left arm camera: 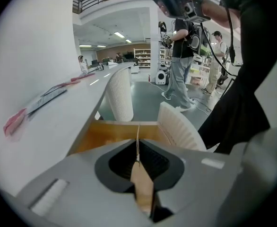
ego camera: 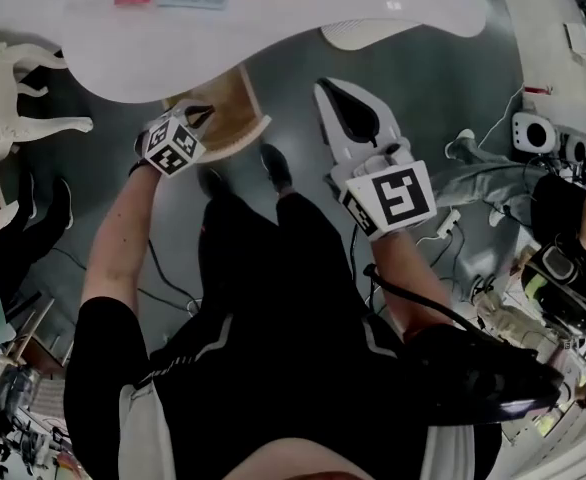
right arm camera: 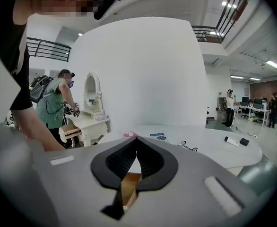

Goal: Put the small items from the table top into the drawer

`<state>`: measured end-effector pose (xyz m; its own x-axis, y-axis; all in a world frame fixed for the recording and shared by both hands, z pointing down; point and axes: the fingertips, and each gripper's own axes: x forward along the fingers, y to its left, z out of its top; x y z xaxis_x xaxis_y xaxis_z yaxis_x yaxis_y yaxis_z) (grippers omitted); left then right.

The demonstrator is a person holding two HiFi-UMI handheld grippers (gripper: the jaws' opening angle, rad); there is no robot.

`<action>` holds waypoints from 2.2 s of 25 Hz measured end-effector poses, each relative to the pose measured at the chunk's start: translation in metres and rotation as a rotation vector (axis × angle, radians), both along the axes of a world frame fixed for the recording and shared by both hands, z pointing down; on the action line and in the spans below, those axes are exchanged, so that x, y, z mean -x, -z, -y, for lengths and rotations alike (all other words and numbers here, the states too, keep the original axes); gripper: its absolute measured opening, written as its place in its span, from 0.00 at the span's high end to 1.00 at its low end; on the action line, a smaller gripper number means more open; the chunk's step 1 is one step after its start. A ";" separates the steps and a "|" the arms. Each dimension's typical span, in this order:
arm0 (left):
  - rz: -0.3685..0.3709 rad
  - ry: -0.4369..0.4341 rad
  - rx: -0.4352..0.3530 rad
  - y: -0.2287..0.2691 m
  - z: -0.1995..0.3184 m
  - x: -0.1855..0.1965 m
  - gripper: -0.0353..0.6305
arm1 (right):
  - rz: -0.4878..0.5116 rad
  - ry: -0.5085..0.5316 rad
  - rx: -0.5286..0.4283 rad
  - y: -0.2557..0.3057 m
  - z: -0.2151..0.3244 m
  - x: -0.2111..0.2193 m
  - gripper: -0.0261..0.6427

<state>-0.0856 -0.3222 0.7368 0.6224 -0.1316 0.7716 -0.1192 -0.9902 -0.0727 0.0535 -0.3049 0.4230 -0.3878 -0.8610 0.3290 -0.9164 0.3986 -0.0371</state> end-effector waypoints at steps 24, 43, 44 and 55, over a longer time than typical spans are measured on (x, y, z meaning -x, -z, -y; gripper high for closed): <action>0.159 -0.103 0.052 -0.072 0.006 -0.008 0.92 | 0.002 -0.040 0.080 -0.042 -0.007 -0.015 0.96; 0.326 -0.232 0.029 -0.130 0.000 -0.023 0.92 | -0.012 -0.133 0.150 -0.066 -0.006 -0.046 0.96; 0.334 -0.238 0.030 -0.133 -0.001 -0.023 0.92 | -0.009 -0.136 0.151 -0.068 -0.006 -0.047 0.96; 0.423 -0.256 0.024 -0.152 0.003 -0.023 0.92 | 0.003 -0.156 0.153 -0.074 -0.007 -0.056 0.96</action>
<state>-0.0627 -0.3250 0.8886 0.2637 0.0054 0.9646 0.1635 -0.9858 -0.0391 0.1091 -0.2980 0.4972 -0.2551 -0.8505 0.4599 -0.9663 0.2415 -0.0893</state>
